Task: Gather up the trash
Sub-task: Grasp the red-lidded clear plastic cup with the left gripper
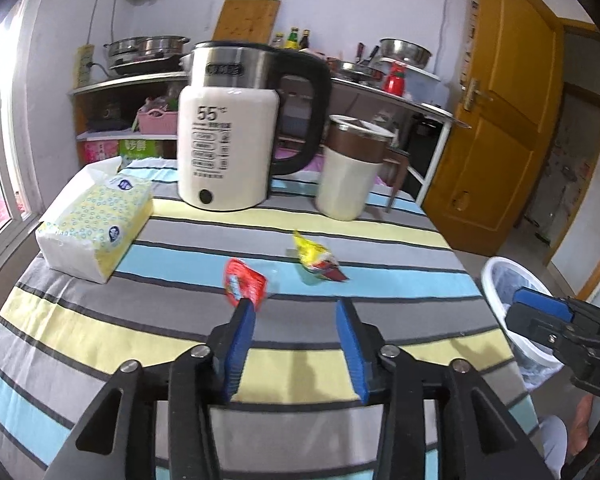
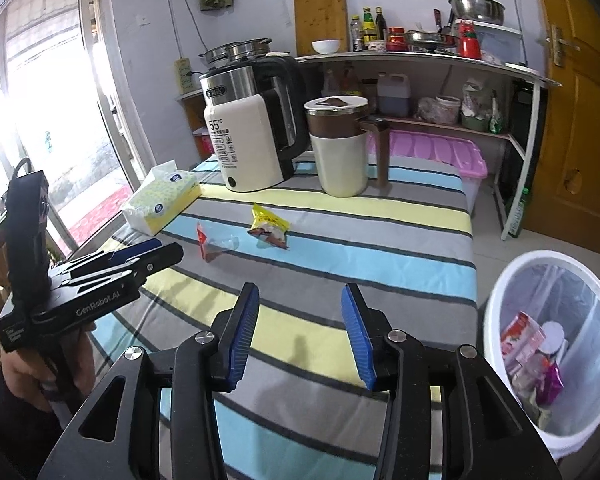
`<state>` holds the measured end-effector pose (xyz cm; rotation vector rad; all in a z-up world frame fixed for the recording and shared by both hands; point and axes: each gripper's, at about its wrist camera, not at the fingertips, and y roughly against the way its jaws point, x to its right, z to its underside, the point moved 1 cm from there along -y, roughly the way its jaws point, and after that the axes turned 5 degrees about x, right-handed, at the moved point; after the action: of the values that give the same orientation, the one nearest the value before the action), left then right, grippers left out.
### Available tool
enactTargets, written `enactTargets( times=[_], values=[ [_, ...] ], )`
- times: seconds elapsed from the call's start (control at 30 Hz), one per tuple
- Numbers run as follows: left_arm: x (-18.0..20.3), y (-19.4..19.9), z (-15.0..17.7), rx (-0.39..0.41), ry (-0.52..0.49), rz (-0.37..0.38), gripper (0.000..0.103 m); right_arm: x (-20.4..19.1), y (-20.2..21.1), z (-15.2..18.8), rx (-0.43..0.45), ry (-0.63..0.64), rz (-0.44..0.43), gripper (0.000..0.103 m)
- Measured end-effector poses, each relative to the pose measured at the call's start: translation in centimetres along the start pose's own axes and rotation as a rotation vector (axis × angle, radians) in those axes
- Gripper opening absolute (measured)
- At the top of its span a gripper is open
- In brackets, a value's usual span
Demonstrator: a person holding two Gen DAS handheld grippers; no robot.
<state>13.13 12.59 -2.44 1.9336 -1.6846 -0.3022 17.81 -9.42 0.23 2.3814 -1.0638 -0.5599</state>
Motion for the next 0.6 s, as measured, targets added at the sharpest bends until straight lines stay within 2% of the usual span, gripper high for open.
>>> enactTargets(
  times=[0.6],
  values=[
    [-3.7, -8.5, -1.5, -0.130, 0.108, -0.012, 0.051, 0.0, -3.8, -1.2, -0.034, -0.002, -0.022, 0.048]
  ],
)
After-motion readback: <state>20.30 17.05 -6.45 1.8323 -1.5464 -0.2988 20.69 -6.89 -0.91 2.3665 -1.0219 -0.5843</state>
